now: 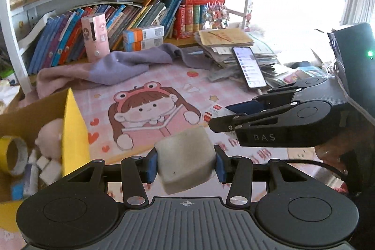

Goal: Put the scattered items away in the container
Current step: 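Lift sponge block with left tool while right tool carries medicine box toward box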

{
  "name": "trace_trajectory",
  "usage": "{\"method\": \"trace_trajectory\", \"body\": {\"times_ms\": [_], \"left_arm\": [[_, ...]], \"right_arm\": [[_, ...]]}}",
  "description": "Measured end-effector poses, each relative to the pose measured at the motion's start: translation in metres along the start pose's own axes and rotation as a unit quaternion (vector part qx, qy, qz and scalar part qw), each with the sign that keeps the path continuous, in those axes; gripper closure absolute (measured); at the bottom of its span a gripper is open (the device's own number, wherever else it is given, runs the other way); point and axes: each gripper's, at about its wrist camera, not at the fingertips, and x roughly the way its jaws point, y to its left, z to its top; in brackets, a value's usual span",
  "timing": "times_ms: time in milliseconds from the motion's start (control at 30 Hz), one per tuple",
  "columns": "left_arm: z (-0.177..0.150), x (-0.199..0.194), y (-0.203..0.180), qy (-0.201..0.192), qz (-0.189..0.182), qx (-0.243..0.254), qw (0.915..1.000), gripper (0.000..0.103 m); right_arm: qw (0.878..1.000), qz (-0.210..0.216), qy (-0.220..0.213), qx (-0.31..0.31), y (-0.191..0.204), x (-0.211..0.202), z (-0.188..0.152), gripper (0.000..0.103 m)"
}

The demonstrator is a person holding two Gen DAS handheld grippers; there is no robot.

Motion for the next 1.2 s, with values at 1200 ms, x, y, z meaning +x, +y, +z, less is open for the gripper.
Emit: {"method": "trace_trajectory", "body": {"times_ms": [1200], "left_arm": [[-0.149,-0.175,0.083,-0.041,0.048,-0.111,0.9918,0.058]], "right_arm": [[0.997,0.051,0.027,-0.061,0.230,-0.062,-0.059,0.075]]}}
